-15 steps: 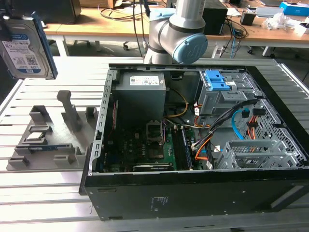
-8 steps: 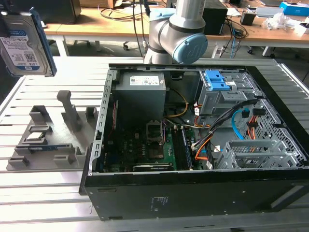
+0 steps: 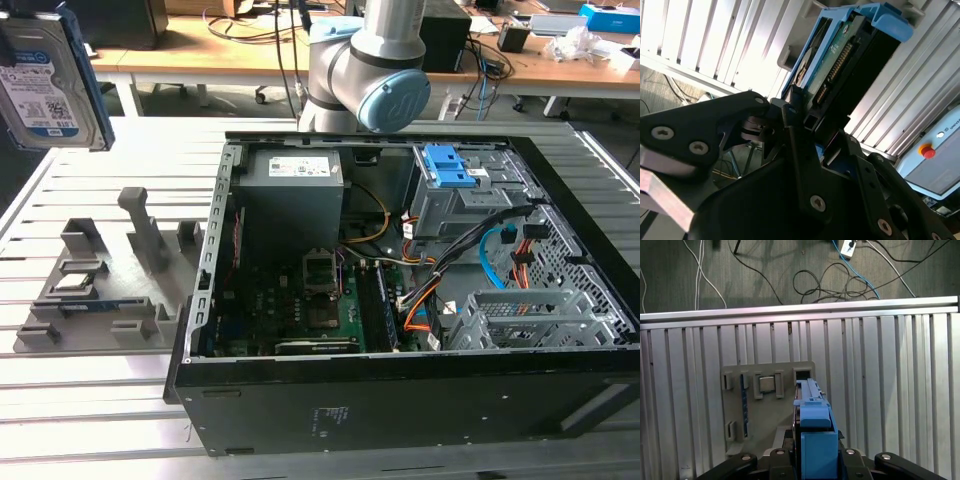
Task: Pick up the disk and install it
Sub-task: 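Pick up the disk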
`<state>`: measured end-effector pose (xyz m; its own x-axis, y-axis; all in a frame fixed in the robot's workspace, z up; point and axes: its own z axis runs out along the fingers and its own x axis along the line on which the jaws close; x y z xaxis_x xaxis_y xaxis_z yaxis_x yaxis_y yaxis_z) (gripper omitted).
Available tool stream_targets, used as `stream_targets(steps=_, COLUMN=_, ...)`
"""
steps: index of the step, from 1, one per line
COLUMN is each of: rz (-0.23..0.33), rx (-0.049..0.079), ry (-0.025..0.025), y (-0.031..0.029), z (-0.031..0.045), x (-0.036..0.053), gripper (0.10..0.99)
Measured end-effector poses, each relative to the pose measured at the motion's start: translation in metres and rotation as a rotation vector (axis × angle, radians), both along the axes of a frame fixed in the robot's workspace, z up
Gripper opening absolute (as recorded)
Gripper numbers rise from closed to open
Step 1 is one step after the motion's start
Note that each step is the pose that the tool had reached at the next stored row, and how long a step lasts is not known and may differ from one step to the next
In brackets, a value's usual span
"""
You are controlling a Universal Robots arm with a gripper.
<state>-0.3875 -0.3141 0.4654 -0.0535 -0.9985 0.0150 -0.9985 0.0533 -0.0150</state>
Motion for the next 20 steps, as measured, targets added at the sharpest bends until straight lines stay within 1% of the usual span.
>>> stream_targets(steps=8, rz=0.000, rx=0.002, ry=0.0001, y=0.0000, z=0.0132, x=0.0000, gripper=0.365)
stream_targets(steps=10, rz=0.000, rx=0.002, ry=0.0001, y=0.0000, z=0.0189, x=0.0000, gripper=0.365)
stream_targets(steps=14, rz=0.000, rx=0.002, ry=0.0001, y=0.0000, z=0.0245, x=0.0000, gripper=0.365)
stream_targets(steps=16, rz=0.000, rx=0.003, ry=0.0001, y=0.0000, z=0.0299, x=0.0000, gripper=0.365)
stream_targets(steps=20, rz=0.000, rx=0.003, ry=0.0001, y=0.0000, z=0.0380, x=0.0000, gripper=0.365)
